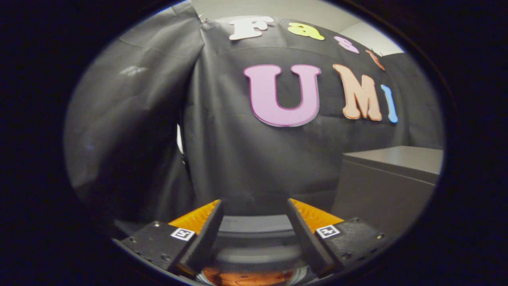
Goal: Put the clothes into the washing machine and then close the washing machine lid.
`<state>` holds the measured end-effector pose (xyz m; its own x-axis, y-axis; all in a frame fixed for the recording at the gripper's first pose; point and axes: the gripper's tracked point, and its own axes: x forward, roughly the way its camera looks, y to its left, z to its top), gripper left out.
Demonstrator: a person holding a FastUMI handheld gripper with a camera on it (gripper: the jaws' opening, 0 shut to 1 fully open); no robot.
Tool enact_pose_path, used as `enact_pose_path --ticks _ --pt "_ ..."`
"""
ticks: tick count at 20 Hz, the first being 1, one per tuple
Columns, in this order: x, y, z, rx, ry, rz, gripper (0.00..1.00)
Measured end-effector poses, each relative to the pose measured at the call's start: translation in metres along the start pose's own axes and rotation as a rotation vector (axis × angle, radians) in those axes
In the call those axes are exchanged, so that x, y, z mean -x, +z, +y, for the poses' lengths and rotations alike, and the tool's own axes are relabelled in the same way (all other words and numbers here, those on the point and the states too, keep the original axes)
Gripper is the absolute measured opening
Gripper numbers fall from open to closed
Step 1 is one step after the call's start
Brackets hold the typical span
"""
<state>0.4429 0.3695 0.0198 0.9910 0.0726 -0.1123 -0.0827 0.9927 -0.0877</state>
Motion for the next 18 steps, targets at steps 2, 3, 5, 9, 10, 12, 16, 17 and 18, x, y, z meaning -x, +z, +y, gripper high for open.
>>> enact_pose_path --ticks 2,3,5,9,10,12,16,17,18 --pt "0.013 -0.014 -0.006 -0.025 0.010 0.016 0.95" --pt "0.014 -0.030 -0.008 -0.046 0.010 0.024 0.94" --pt "0.023 -0.053 -0.010 -0.080 0.017 0.056 0.93" --pt "0.047 -0.069 -0.014 -0.082 0.035 0.092 0.94" --pt "0.054 -0.071 -0.014 -0.081 0.045 0.090 0.95" --pt "0.066 -0.073 -0.017 -0.065 0.052 0.097 0.96" --pt "0.093 -0.068 -0.011 -0.084 0.091 0.101 0.97" --pt "0.099 -0.063 -0.009 -0.086 0.101 0.097 0.97" --pt "0.107 -0.058 -0.008 -0.075 0.104 0.089 0.96"
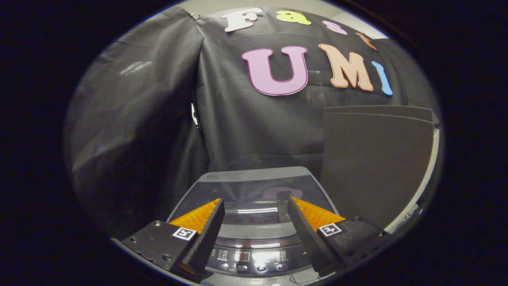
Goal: Put the clothes into the washing machine and then close the washing machine lid.
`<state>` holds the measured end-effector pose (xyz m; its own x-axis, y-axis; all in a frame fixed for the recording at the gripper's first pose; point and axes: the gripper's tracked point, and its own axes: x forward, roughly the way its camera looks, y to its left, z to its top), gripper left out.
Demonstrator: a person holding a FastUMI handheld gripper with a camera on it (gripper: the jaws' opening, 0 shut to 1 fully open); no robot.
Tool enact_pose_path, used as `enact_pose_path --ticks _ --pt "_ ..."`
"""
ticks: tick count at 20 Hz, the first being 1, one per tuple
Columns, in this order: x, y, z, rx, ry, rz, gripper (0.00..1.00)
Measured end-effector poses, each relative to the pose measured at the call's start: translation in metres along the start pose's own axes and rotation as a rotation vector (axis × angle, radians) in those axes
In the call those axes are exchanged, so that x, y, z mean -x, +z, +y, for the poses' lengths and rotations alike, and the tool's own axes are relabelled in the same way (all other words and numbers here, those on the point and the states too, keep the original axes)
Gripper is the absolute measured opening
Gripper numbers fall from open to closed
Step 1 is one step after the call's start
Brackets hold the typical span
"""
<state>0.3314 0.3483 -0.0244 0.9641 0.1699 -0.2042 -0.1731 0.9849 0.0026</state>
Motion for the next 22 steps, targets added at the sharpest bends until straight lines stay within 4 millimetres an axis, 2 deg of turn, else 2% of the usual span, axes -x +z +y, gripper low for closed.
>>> enact_pose_path --ticks 8,12,17,21,22 --pt "0.071 0.030 -0.017 0.022 0.005 -0.028 0.96" --pt "0.109 0.058 -0.037 0.043 0.031 -0.079 0.96" --pt "0.148 0.070 -0.061 0.047 0.047 -0.103 0.96" --pt "0.179 0.094 -0.081 0.107 0.000 -0.186 0.96" --pt "0.184 0.099 -0.081 0.127 0.003 -0.207 0.96"
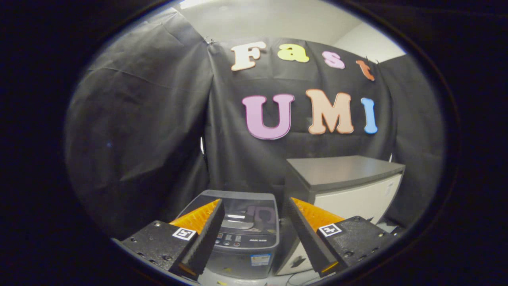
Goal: Put the clothes into the washing machine and then close the washing machine lid.
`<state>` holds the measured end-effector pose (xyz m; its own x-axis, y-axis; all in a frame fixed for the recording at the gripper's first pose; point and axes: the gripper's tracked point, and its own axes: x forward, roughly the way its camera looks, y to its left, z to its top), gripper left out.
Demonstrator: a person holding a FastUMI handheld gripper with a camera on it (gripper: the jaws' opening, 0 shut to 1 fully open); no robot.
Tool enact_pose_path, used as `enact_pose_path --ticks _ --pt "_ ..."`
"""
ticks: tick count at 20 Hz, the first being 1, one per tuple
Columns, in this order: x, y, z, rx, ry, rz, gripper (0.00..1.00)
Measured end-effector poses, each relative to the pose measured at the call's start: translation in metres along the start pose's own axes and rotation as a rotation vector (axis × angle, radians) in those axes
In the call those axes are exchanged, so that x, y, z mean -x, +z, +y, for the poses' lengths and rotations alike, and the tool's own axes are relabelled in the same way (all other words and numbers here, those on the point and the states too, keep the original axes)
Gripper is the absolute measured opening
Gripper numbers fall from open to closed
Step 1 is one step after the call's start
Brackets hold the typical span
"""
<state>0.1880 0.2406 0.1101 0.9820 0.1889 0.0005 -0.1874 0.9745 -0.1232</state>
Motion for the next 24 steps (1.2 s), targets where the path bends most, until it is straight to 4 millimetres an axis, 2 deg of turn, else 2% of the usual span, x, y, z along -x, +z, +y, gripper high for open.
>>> enact_pose_path --ticks 2,5,11,17,19,21,24 --pt "0.013 0.011 0.002 0.023 0.012 -0.039 0.97" --pt "0.035 0.015 0.000 0.029 0.022 -0.046 0.97" --pt "0.072 0.018 -0.030 0.001 -0.016 -0.080 0.97" --pt "0.088 0.003 -0.061 -0.053 -0.028 -0.086 0.97" --pt "0.087 0.000 -0.057 -0.067 0.009 -0.076 0.96" --pt "0.091 0.006 -0.057 -0.095 0.032 -0.101 0.96" --pt "0.096 0.012 -0.071 -0.111 0.024 -0.118 0.96"
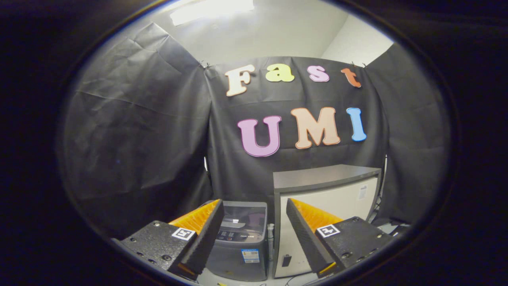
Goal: Put the clothes into the washing machine and then close the washing machine lid.
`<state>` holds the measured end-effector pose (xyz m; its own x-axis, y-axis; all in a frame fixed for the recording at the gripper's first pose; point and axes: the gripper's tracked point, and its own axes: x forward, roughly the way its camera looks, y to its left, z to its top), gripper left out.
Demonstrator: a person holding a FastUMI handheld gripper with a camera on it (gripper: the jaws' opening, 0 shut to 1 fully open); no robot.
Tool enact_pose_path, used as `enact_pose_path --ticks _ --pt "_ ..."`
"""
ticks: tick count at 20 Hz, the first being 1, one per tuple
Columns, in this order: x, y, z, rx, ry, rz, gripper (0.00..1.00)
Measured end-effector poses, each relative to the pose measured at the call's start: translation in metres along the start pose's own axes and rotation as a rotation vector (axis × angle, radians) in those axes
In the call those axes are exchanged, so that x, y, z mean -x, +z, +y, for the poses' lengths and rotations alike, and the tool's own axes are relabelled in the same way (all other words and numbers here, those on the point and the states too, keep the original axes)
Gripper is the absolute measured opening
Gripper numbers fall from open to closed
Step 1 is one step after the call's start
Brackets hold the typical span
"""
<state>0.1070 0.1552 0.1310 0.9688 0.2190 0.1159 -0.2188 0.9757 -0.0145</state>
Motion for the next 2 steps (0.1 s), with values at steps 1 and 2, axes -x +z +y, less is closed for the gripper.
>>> enact_pose_path --ticks 1,2 --pt "0.0017 0.0027 -0.0026 -0.012 -0.004 -0.006 0.96" --pt "0.0053 0.0075 -0.0032 -0.026 -0.003 -0.018 0.96"
